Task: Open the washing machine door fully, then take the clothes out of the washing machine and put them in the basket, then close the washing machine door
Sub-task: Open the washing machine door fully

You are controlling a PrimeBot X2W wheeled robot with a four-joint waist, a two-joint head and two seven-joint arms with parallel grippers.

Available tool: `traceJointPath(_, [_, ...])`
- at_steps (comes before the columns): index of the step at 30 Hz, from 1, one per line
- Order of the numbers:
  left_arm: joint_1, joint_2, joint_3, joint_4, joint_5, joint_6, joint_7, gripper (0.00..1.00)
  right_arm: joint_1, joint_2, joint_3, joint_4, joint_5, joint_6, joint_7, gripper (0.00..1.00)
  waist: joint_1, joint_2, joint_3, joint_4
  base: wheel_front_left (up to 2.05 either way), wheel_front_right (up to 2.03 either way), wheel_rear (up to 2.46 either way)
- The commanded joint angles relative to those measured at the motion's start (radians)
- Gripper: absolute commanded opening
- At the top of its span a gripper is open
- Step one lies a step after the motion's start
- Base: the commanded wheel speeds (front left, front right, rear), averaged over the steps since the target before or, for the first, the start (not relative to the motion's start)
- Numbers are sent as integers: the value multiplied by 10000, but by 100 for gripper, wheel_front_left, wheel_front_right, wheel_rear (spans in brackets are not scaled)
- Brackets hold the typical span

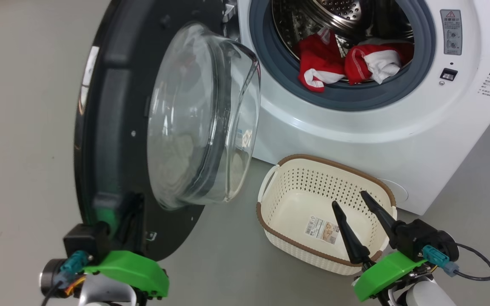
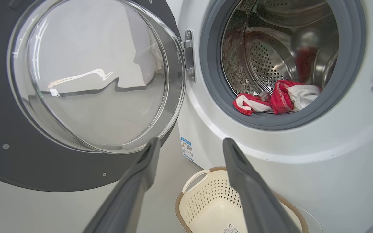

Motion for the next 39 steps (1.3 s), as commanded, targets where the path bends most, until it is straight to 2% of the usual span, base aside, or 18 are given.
traceJointPath(1, [-321, 373, 672, -57, -149, 221, -97, 0, -468, 28, 275, -207, -138, 63, -65, 100, 1, 0, 76, -10, 0, 0, 0])
traceJointPath(9, [-451, 510, 1332, 440, -518, 393, -476, 0, -569, 28, 387, -162, -463, 63, -65, 100, 1, 0, 289, -88, 0, 0, 0])
traceJointPath(20, [-1245, 864, 2440, 1766, -1177, 324, -1504, 0, -614, 28, 517, -112, -785, 63, -65, 100, 1, 0, 613, -282, 0, 0, 0])
traceJointPath(39, [-2943, 1457, 3371, 4412, -1521, -134, -2525, 0, -784, 28, 419, -89, -1414, 63, -65, 100, 1, 0, 1172, -688, 0, 0, 0])
